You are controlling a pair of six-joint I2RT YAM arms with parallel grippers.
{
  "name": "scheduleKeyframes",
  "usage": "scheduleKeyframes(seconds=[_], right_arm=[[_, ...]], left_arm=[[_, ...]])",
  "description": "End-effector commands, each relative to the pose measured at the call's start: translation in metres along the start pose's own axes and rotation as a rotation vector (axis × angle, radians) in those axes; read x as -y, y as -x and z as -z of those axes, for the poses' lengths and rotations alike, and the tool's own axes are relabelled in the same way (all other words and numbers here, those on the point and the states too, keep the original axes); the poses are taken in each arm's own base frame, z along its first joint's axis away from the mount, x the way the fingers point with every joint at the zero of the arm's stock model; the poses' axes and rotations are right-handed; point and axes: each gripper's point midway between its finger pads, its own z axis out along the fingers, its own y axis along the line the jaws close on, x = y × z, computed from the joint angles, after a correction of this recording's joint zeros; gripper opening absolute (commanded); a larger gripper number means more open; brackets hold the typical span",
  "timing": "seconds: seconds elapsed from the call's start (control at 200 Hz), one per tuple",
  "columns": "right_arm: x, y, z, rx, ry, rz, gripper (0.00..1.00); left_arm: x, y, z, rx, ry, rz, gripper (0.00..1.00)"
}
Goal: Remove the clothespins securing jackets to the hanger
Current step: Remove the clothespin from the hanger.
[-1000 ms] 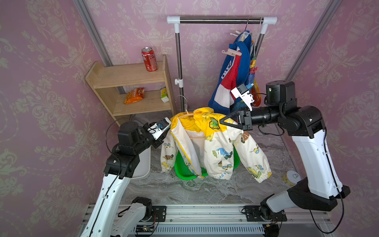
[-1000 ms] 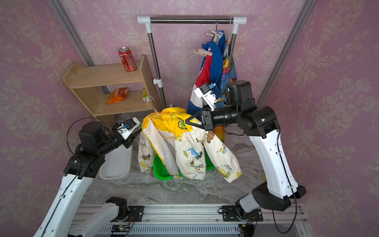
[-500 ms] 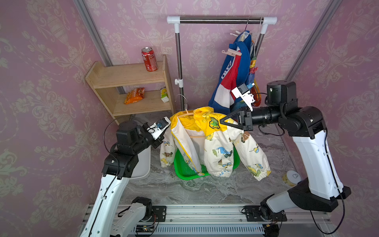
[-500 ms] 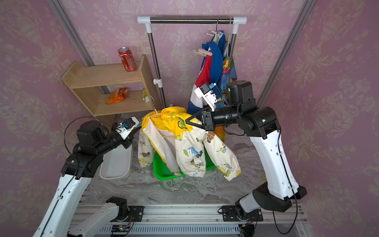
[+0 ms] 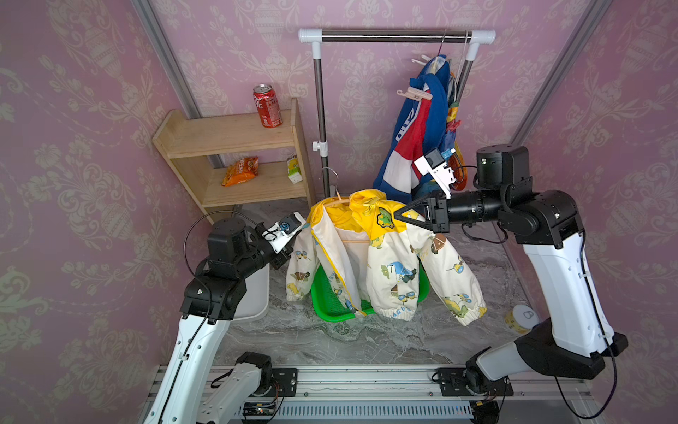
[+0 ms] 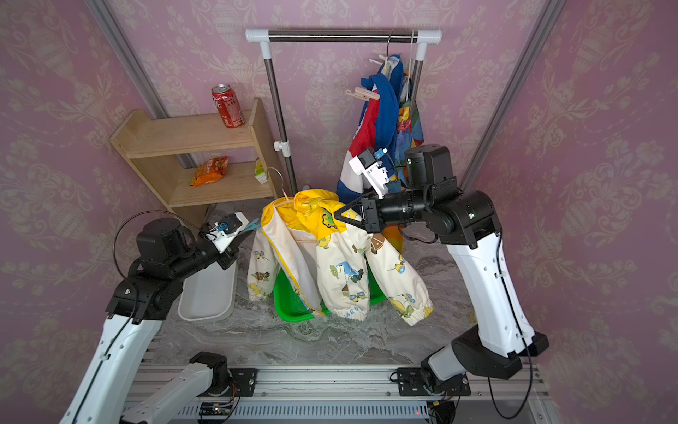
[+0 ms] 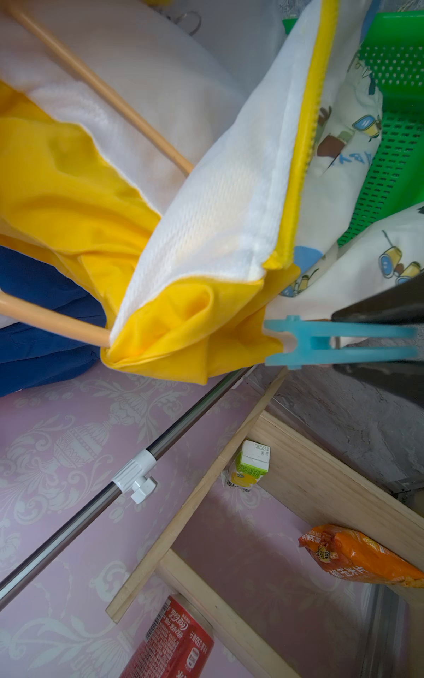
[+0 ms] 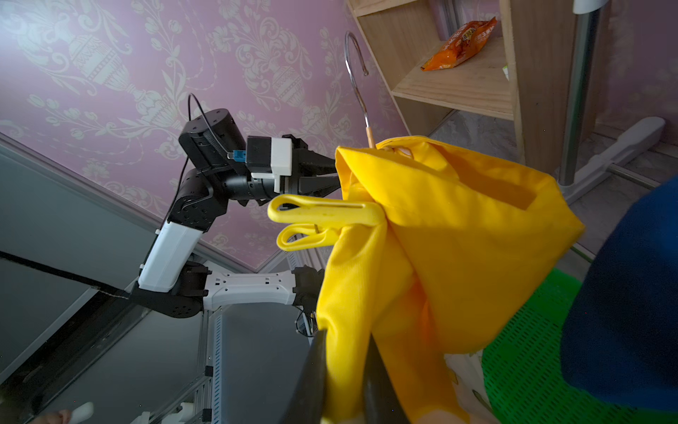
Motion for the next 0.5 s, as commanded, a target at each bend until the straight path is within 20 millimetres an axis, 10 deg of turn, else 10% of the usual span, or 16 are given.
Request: scheduleKeyframes(seconds=[0.0,0.21,0.49], right_arm=[[-0.002,0.024,0.008,0.101,-0.032,0.098,0.00],[0.005,0.030,0.011,0.125,-0.072,0.105,0.00],[0.010,0.036,0.022,0.180,-0.148,0.143,0.00]], left_arm=[[0.000,0.016,0.018,0.033,0.020,0.005,0.00],[-0.011,0.000,0.023,-0.046,0.099,-0.019,0.00],[-0.036,-0.089,0.016,-0.298,0.376,0.193,0.00]])
